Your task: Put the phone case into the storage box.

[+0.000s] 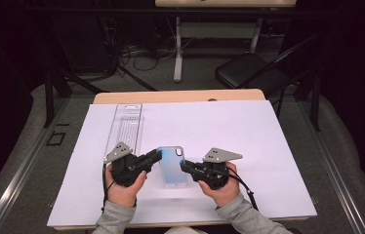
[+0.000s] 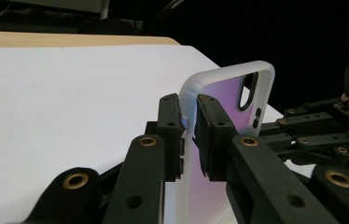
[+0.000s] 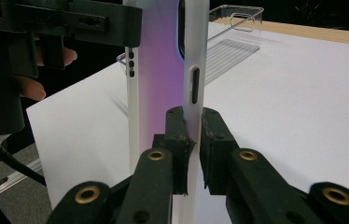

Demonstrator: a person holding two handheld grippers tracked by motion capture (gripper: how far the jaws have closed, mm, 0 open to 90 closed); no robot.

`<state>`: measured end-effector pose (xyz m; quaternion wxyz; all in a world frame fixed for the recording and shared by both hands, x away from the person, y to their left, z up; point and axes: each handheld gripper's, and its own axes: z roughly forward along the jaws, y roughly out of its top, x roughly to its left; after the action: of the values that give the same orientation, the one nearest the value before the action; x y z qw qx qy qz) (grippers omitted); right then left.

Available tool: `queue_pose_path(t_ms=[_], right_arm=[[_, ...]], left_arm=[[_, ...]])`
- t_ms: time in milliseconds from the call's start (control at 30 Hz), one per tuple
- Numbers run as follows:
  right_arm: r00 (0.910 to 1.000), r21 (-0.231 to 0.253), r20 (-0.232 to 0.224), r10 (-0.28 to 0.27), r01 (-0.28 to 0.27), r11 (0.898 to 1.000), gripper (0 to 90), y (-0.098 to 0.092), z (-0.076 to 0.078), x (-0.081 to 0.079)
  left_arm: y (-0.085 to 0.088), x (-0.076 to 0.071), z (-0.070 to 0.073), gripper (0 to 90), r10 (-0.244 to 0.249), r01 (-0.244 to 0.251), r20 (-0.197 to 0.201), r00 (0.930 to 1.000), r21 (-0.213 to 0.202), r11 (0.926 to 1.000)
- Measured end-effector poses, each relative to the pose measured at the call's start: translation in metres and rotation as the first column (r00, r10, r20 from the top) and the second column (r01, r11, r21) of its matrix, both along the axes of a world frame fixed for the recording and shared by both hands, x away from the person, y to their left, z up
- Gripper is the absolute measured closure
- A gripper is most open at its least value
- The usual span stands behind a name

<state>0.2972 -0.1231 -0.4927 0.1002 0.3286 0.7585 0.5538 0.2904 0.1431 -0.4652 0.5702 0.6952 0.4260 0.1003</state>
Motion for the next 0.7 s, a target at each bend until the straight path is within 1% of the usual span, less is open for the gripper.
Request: queue_pose_path(t_ms=[200, 300, 467, 700], right_arm=[[1.0000, 0.004, -0.001, -0.001, 0.001, 1.000, 82.9, 0.0009, -0.0005, -0.0004], [1.0000, 0.004, -0.004, -0.002, 0.002, 1.000, 82.9, 0.0010, -0.0008, -0.0006], [0.9998, 0.010, -0.016, -0.006, 0.006, 1.000, 83.0, 0.0001, -0.0013, 0.0004], [0.9998, 0.009, -0.018, -0.004, 0.005, 1.000, 83.0, -0.0001, -0.0013, 0.0007]], left_arm=[[-0.0005, -0.0004, -0.0005, 80.7, 0.011, -0.011, 0.001, 0.9999, 0.003, 0.9999], [-0.0003, -0.0007, -0.0011, 81.9, 0.014, -0.014, 0.004, 0.9999, -0.003, 0.9999], [0.0000, -0.0010, -0.0011, 83.5, 0.010, -0.010, 0.004, 0.9999, -0.005, 0.9999], [0.0005, -0.0006, -0.0014, 84.0, 0.008, -0.008, 0.002, 1.0000, -0.008, 0.9999]])
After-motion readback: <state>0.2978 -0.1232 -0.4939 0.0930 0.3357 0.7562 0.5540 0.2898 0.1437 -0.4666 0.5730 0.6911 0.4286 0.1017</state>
